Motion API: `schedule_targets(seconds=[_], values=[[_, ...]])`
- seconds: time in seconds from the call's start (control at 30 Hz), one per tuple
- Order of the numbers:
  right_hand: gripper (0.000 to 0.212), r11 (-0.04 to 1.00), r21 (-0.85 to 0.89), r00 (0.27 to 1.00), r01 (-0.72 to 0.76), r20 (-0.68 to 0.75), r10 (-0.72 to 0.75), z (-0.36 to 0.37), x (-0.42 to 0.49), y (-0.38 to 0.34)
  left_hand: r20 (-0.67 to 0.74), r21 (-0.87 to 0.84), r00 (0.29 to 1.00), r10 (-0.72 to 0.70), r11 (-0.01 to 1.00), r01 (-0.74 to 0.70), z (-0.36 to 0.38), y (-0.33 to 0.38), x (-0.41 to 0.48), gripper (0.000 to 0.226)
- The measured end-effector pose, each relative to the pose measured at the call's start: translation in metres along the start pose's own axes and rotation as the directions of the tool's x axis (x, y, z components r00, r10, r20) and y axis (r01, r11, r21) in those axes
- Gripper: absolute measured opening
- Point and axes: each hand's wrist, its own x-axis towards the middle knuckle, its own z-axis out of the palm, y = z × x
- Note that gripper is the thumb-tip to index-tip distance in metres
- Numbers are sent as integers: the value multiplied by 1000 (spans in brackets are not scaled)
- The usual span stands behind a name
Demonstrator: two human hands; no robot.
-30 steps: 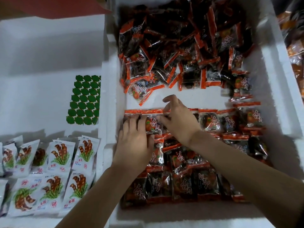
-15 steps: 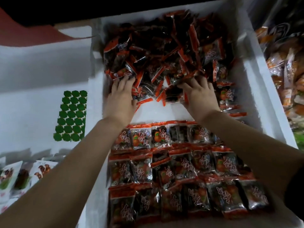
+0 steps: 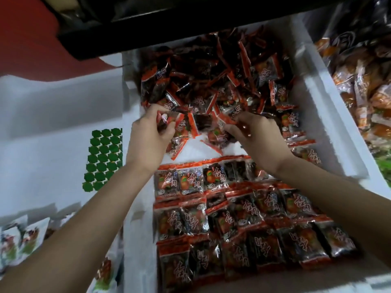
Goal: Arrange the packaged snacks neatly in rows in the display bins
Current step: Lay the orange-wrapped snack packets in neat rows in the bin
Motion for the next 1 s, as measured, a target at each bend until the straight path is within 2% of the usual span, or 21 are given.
schedule_targets(seconds=[0.1,0.23,0.3,0.4,0.5,0.57,0.6,0.77,0.83,0.93,1.0], values=[[25,997,29,997,-74,5,74,4,-16,-9,73,-194,995,-65,978,78,-10,9,-32,20],[21,984,-66,980,-168,101,174,23,-30,-9,188,-329,957,-219,904,272,-13,6,-68,23],[39,962,12,948,-273,175,267,34,-37,-10,247,-432,915,-319,809,398,-15,6,-79,27],[77,907,147,903,-394,247,352,49,-47,-15,236,-400,902,-361,810,429,-20,1,-92,36],[98,945,-40,916,-326,235,326,62,-57,-19,247,-429,903,-352,796,427,-27,-4,-103,38],[92,955,-158,932,-253,225,284,66,-63,-22,267,-454,900,-345,779,433,-29,-8,-106,32],[87,957,-164,938,-239,217,272,68,-66,-23,276,-467,896,-349,766,442,-29,-10,-106,31],[76,964,42,960,-262,115,256,67,-63,-23,369,-604,855,-365,605,519,-19,-5,-101,31],[70,963,93,966,-254,68,248,66,-56,-22,391,-612,839,-378,574,544,-13,-1,-96,32],[65,954,152,965,-260,74,251,69,-51,-19,419,-635,825,-379,527,565,-5,4,-89,28],[56,961,139,970,-241,75,232,68,-53,-15,426,-629,830,-360,541,558,1,5,-85,26]])
